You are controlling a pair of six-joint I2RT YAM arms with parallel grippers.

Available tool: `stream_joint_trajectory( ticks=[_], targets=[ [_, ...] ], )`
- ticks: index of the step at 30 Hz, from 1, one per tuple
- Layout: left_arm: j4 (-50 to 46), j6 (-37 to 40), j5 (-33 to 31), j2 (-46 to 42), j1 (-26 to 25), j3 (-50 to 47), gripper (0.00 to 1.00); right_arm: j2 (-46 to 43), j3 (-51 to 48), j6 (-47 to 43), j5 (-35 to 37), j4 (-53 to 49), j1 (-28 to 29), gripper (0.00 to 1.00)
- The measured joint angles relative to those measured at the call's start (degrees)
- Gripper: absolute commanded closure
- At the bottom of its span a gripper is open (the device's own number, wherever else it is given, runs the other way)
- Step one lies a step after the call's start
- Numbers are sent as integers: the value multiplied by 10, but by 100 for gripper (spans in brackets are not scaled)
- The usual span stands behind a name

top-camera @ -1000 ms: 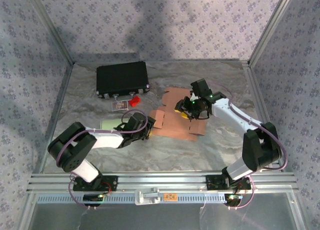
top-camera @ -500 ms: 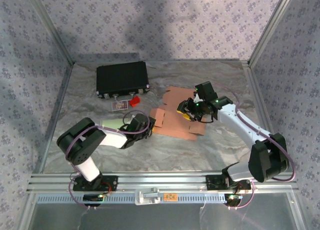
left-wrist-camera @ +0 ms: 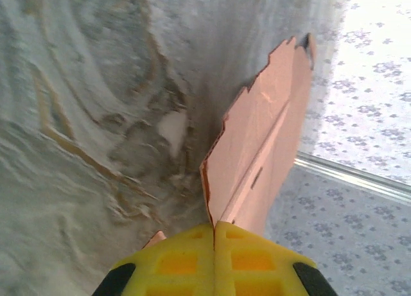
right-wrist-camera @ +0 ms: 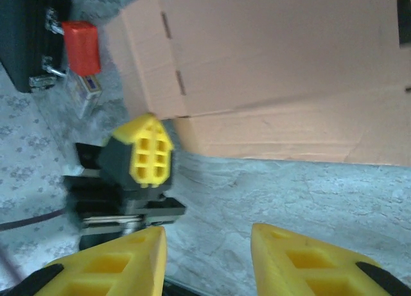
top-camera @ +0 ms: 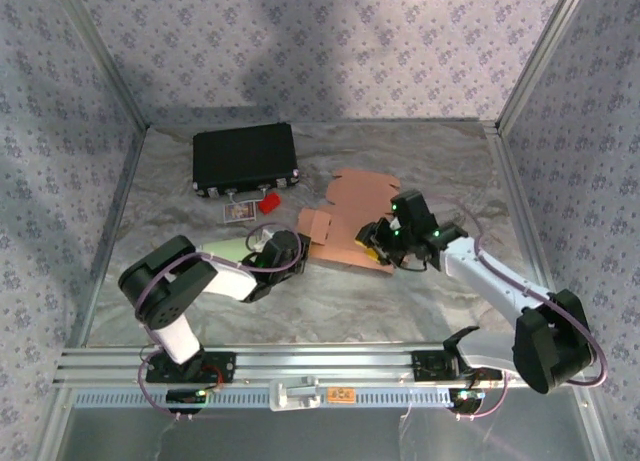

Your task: Fold the paper box

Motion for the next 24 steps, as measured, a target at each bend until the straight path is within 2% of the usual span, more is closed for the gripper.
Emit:
stream_joint_trajectory(
  ticks=[4,7,9,16,24],
  targets=[
    [-35,-18,-21,-36,-9,34,100,-35,-75,98,51,99,46,52],
    [-42,-37,-37,-49,-12,50,100,-57,-136,168,103,183,55,42],
    [-51,-46,-43,-50,-13,55,100,-75,-167,205,146,214,67,40],
    [-73,-71,-51,-49,-16,64,100,-94,-182,276,241,289,97,43],
    [-75,-82,-51,-49,-21,78,100,-28,-193,318,282,351,108,46]
  ],
)
